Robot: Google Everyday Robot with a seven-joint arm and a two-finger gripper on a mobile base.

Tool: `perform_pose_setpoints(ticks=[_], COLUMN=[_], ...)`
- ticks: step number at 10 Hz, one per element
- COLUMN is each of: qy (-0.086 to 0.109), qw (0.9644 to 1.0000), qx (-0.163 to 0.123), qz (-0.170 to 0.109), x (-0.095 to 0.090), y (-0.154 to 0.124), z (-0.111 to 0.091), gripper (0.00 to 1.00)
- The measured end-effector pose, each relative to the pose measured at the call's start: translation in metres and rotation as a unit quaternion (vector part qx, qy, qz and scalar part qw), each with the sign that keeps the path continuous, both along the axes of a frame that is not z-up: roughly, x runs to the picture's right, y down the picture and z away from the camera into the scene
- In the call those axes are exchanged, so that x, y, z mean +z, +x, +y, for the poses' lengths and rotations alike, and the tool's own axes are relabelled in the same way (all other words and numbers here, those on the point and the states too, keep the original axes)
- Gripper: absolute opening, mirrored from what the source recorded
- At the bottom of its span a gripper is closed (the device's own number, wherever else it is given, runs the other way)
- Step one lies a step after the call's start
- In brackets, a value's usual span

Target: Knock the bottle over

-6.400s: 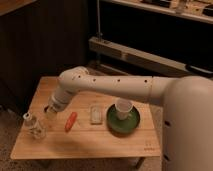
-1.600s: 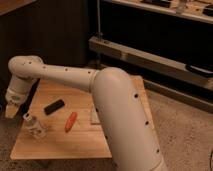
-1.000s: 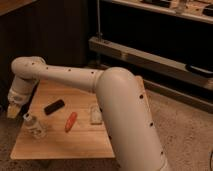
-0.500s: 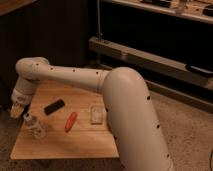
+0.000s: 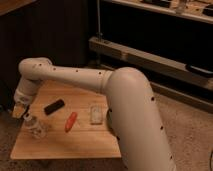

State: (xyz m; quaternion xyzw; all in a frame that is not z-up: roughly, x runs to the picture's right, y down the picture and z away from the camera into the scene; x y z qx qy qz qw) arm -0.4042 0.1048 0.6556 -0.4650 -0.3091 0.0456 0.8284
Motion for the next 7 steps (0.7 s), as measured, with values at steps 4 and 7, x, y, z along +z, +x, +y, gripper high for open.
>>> perform_pose_setpoints(ticks=[4, 7], qy=[0.002, 0.0], qw=[1.0, 1.0], qx=[0.002, 0.005], qz=[-0.001, 0.003], x=[0.0011, 0.0026], y=[0.0061, 0.0112], z=[-0.0002, -0.0002], gripper=[0.02, 0.02])
